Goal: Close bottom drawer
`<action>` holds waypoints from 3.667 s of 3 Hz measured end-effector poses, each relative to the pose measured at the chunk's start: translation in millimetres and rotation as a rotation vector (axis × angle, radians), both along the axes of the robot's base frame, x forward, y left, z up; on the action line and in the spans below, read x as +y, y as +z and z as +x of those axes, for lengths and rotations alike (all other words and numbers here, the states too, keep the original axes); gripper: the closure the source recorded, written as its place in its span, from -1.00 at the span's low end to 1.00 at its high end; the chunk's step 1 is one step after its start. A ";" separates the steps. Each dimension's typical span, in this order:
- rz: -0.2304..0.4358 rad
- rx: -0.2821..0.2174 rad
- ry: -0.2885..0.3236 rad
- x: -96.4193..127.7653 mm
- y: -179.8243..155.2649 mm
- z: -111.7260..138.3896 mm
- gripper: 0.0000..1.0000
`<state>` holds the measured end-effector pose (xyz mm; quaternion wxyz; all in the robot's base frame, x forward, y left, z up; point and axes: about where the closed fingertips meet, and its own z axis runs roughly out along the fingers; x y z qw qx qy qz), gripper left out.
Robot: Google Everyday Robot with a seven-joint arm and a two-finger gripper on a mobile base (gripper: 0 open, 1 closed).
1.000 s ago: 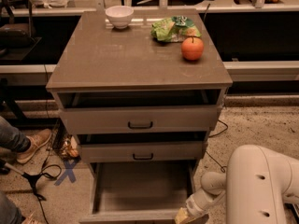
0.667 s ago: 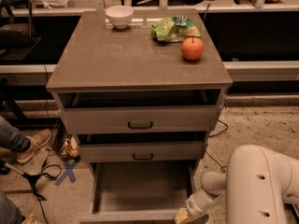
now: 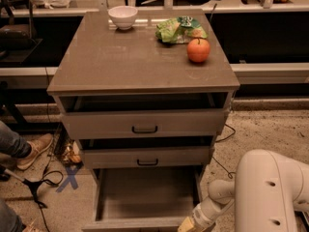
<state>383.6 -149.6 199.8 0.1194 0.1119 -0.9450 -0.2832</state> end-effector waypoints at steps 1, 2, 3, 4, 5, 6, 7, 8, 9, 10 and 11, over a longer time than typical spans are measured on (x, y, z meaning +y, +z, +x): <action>-0.026 -0.021 -0.036 -7.3 4.2 -6.4 0.36; -0.040 -0.027 -0.065 -13.3 1.6 -9.4 0.82; -0.047 -0.068 -0.097 -14.9 -9.9 -2.7 1.00; -0.045 -0.154 -0.109 -4.3 -17.6 19.5 1.00; -0.045 -0.154 -0.109 -4.3 -17.6 19.5 1.00; -0.014 -0.226 -0.086 24.0 -28.7 58.0 1.00; -0.014 -0.226 -0.086 24.0 -28.7 58.0 1.00; -0.004 -0.308 -0.164 6.2 -35.5 90.3 1.00; 0.010 -0.416 -0.239 -13.9 -32.4 135.8 1.00; 0.023 -0.503 -0.267 -21.8 -22.8 173.4 1.00; 0.025 -0.507 -0.267 -21.8 -22.3 175.8 1.00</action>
Offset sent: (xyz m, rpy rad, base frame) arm -0.0095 -0.0235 0.0005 -0.0601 -0.0412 -0.1048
